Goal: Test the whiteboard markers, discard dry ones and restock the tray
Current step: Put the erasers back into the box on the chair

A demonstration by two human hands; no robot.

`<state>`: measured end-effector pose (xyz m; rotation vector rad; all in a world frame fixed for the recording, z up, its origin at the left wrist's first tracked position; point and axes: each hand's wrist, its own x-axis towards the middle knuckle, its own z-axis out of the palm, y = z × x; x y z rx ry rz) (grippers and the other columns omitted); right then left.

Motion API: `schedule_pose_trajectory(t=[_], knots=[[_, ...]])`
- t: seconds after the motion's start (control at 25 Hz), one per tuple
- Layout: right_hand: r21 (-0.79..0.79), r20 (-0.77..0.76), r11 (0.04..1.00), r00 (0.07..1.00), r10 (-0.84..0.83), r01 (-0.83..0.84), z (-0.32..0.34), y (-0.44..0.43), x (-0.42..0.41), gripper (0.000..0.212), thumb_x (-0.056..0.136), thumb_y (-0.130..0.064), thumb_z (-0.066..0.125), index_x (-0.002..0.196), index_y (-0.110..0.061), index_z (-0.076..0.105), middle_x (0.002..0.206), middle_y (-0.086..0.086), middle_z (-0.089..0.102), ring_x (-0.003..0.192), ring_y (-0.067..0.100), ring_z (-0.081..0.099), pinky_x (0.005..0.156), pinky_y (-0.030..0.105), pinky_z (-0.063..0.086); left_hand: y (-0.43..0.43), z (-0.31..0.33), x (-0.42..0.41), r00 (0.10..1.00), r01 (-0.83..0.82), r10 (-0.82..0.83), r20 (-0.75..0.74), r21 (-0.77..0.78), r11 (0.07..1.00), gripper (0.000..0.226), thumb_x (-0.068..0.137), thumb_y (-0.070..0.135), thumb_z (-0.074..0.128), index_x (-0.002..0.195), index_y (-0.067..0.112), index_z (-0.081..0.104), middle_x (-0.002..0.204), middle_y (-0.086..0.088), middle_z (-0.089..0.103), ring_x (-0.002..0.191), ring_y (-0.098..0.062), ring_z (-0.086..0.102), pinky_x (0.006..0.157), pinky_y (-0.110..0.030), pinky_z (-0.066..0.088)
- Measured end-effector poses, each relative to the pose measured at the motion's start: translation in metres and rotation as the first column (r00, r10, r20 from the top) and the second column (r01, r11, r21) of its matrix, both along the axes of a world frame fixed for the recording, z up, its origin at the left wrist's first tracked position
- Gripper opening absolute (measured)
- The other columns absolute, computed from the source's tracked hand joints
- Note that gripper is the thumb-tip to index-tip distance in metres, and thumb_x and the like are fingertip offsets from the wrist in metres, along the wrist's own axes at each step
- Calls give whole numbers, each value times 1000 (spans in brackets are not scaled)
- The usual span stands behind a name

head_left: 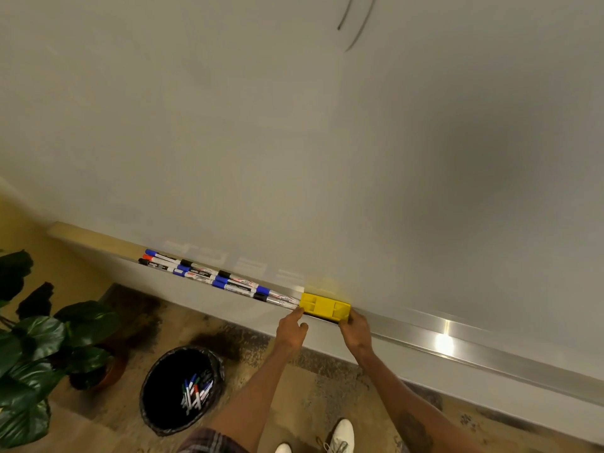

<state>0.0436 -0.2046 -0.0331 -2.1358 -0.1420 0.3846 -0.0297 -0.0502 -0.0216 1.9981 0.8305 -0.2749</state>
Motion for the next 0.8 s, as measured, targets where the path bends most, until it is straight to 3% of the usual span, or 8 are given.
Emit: schedule_pose_trajectory(t=[0.2, 0.36, 0.48, 0.6, 0.8], knots=[[-178, 54, 984, 998, 37, -27, 9, -7, -19, 31, 98, -14, 52, 128, -11, 59, 127, 15, 61, 116, 31, 55, 96, 35, 43, -6, 13, -2, 991, 83, -86, 102, 37, 996, 46, 102, 17, 52, 147, 21, 44, 155, -1, 41, 142, -23, 40, 114, -30, 32], [-365, 59, 929, 994, 88, -61, 25, -15, -36, 52, 101, -32, 44, 149, -14, 36, 154, 11, 35, 143, 30, 30, 117, 42, 26, -20, 17, -8, 949, 273, -292, 119, 153, 950, 49, 104, 31, 45, 151, 21, 36, 160, 0, 29, 148, -20, 28, 119, -30, 22], [-476, 72, 878, 993, 92, -47, 32, -29, -53, 58, 103, -43, 35, 155, -20, 23, 163, 5, 16, 151, 24, 11, 121, 43, 12, -33, 10, -12, 842, 489, -538, 41, 364, 793, 58, 105, 40, 38, 157, 24, 19, 166, 3, 7, 154, -18, 3, 123, -33, 8], [-511, 57, 859, 996, 64, -26, 36, -52, -72, 58, 104, -46, 29, 156, -23, 17, 165, 3, 8, 152, 22, 3, 122, 44, 5, -56, 10, -18, 727, 621, -682, -80, 500, 603, 64, 105, 47, 33, 158, 26, 5, 165, 2, -11, 152, -21, -13, 123, -40, -3], [-546, 50, 835, 998, -46, 66, 46, -110, -95, 61, 104, -50, 22, 157, -23, 9, 166, 2, 1, 153, 22, -2, 122, 47, 2, -110, 21, -19, 558, 751, -820, -127, 496, 435, 65, 104, 49, 31, 158, 25, 1, 165, 1, -12, 151, -21, -17, 122, -40, -8]])
